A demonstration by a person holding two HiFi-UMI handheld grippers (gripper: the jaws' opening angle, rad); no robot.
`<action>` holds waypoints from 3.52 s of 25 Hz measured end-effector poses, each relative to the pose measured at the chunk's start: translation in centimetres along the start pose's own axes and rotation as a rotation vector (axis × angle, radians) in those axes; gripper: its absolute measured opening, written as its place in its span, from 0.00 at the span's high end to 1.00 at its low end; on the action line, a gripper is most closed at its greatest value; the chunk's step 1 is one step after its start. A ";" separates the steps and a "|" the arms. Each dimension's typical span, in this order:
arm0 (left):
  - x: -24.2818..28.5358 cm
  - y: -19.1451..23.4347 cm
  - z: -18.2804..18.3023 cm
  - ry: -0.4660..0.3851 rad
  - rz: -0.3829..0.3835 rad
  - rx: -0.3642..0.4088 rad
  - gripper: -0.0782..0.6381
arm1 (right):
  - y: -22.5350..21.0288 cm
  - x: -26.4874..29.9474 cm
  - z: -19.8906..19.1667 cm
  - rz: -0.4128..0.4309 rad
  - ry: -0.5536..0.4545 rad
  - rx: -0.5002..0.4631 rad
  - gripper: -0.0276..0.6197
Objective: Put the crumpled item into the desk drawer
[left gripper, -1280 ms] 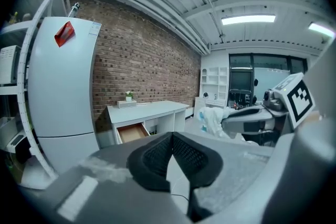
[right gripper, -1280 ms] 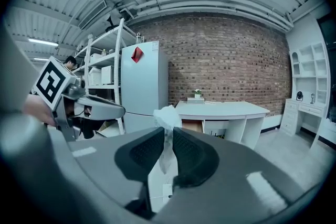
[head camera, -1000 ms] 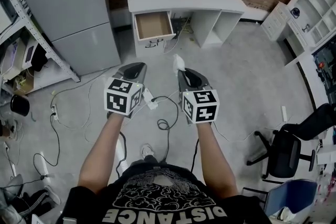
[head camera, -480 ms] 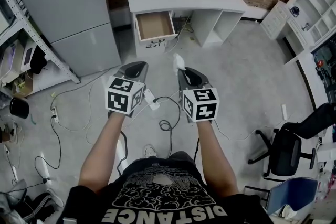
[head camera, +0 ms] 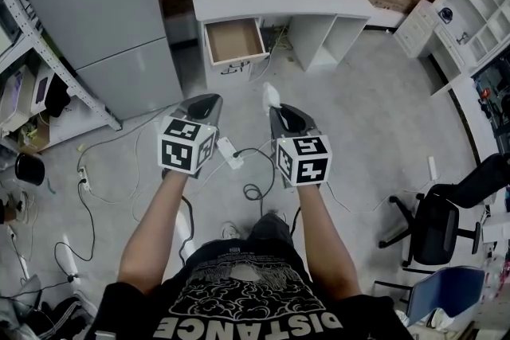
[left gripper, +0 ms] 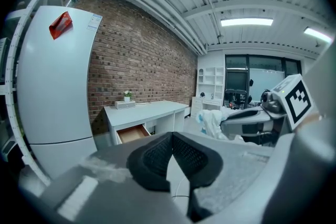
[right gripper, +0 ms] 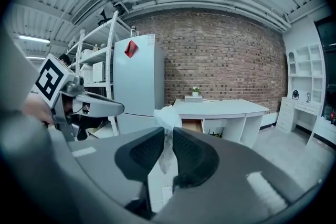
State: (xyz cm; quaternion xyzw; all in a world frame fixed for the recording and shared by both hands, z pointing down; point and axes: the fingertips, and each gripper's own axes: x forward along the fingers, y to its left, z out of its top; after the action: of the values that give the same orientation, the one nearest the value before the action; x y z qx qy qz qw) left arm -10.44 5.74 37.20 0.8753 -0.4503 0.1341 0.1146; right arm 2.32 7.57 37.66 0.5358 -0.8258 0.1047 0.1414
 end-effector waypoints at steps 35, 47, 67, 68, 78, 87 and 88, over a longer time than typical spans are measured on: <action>11.8 8.5 2.5 0.020 0.073 -0.023 0.89 | -6.4 14.2 2.7 0.077 0.003 0.008 0.87; 18.8 14.0 5.6 0.040 0.146 -0.088 0.89 | -12.0 22.2 5.8 0.130 0.025 0.016 0.87; 28.2 19.9 10.2 0.047 0.227 -0.114 0.89 | -18.8 33.2 11.0 0.223 0.003 0.004 0.87; 28.4 20.0 10.3 0.048 0.231 -0.116 0.89 | -18.9 33.5 11.0 0.227 0.004 0.003 0.87; 30.4 20.9 10.4 0.065 0.269 -0.125 0.89 | -20.2 36.0 10.6 0.273 0.025 0.011 0.87; 29.3 21.1 9.5 0.089 0.316 -0.117 0.89 | -19.5 36.6 9.1 0.316 0.041 0.022 0.87; 29.1 21.2 9.3 0.092 0.319 -0.117 0.89 | -19.3 36.6 9.0 0.318 0.044 0.022 0.87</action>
State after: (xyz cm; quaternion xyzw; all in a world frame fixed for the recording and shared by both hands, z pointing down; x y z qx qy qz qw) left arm -10.28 -31.33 40.00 0.7776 -0.5847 0.1640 0.1629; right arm 4.82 -34.42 42.33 0.3975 -0.8957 0.1467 0.1351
